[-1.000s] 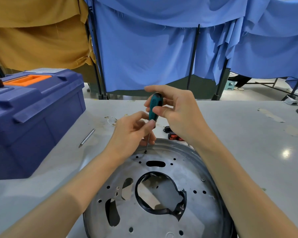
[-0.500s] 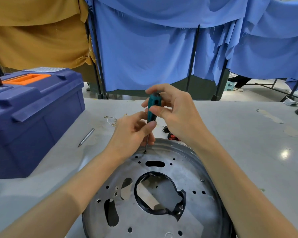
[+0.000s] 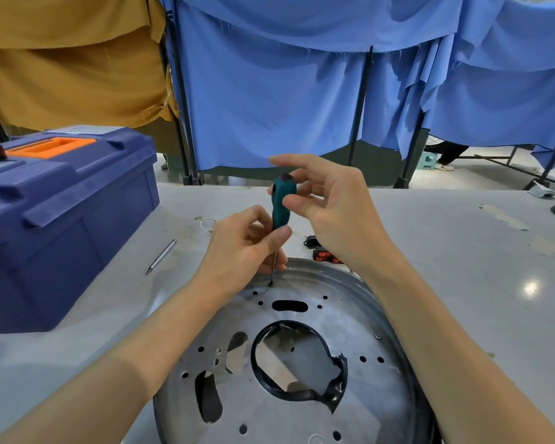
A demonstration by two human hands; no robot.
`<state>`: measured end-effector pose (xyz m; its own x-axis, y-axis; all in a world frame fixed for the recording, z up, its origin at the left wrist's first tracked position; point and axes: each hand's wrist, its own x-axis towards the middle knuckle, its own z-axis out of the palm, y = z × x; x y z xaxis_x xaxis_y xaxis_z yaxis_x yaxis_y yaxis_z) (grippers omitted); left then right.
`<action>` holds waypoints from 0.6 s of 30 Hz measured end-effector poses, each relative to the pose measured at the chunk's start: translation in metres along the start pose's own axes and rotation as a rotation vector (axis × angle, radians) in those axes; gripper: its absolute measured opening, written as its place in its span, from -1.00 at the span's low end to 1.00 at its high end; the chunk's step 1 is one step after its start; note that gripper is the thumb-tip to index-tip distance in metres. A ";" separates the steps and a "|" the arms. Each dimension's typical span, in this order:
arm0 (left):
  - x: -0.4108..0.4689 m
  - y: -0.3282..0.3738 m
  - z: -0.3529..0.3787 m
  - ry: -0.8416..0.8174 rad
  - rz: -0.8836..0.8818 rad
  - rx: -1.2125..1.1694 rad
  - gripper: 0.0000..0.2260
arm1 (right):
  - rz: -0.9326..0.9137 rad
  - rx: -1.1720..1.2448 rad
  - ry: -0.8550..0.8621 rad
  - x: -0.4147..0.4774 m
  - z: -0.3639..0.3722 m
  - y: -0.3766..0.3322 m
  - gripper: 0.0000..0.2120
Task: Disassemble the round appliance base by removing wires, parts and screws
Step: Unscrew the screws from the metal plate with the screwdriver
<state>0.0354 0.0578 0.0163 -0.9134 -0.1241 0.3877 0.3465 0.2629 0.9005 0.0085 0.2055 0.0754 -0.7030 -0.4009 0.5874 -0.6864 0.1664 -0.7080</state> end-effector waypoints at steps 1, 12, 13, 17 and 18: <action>0.000 0.000 0.000 -0.011 0.010 0.008 -0.92 | -0.006 0.011 -0.013 0.000 0.000 0.000 -0.62; -0.001 0.001 0.001 0.007 0.079 0.062 -0.80 | -0.016 0.043 -0.002 -0.002 0.004 -0.002 -0.68; -0.001 0.001 0.001 -0.002 0.062 0.027 -0.78 | -0.011 0.034 0.001 -0.001 0.002 -0.001 -0.64; 0.000 0.001 0.003 -0.014 0.066 0.094 -0.92 | -0.010 0.063 -0.036 0.000 0.000 0.002 -0.67; 0.000 0.000 0.004 0.000 0.070 0.119 -0.92 | -0.013 0.073 -0.043 0.000 0.001 0.001 -0.70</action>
<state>0.0344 0.0616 0.0159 -0.8878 -0.1011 0.4490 0.3821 0.3822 0.8414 0.0081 0.2045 0.0739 -0.6841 -0.4416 0.5806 -0.6791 0.0950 -0.7279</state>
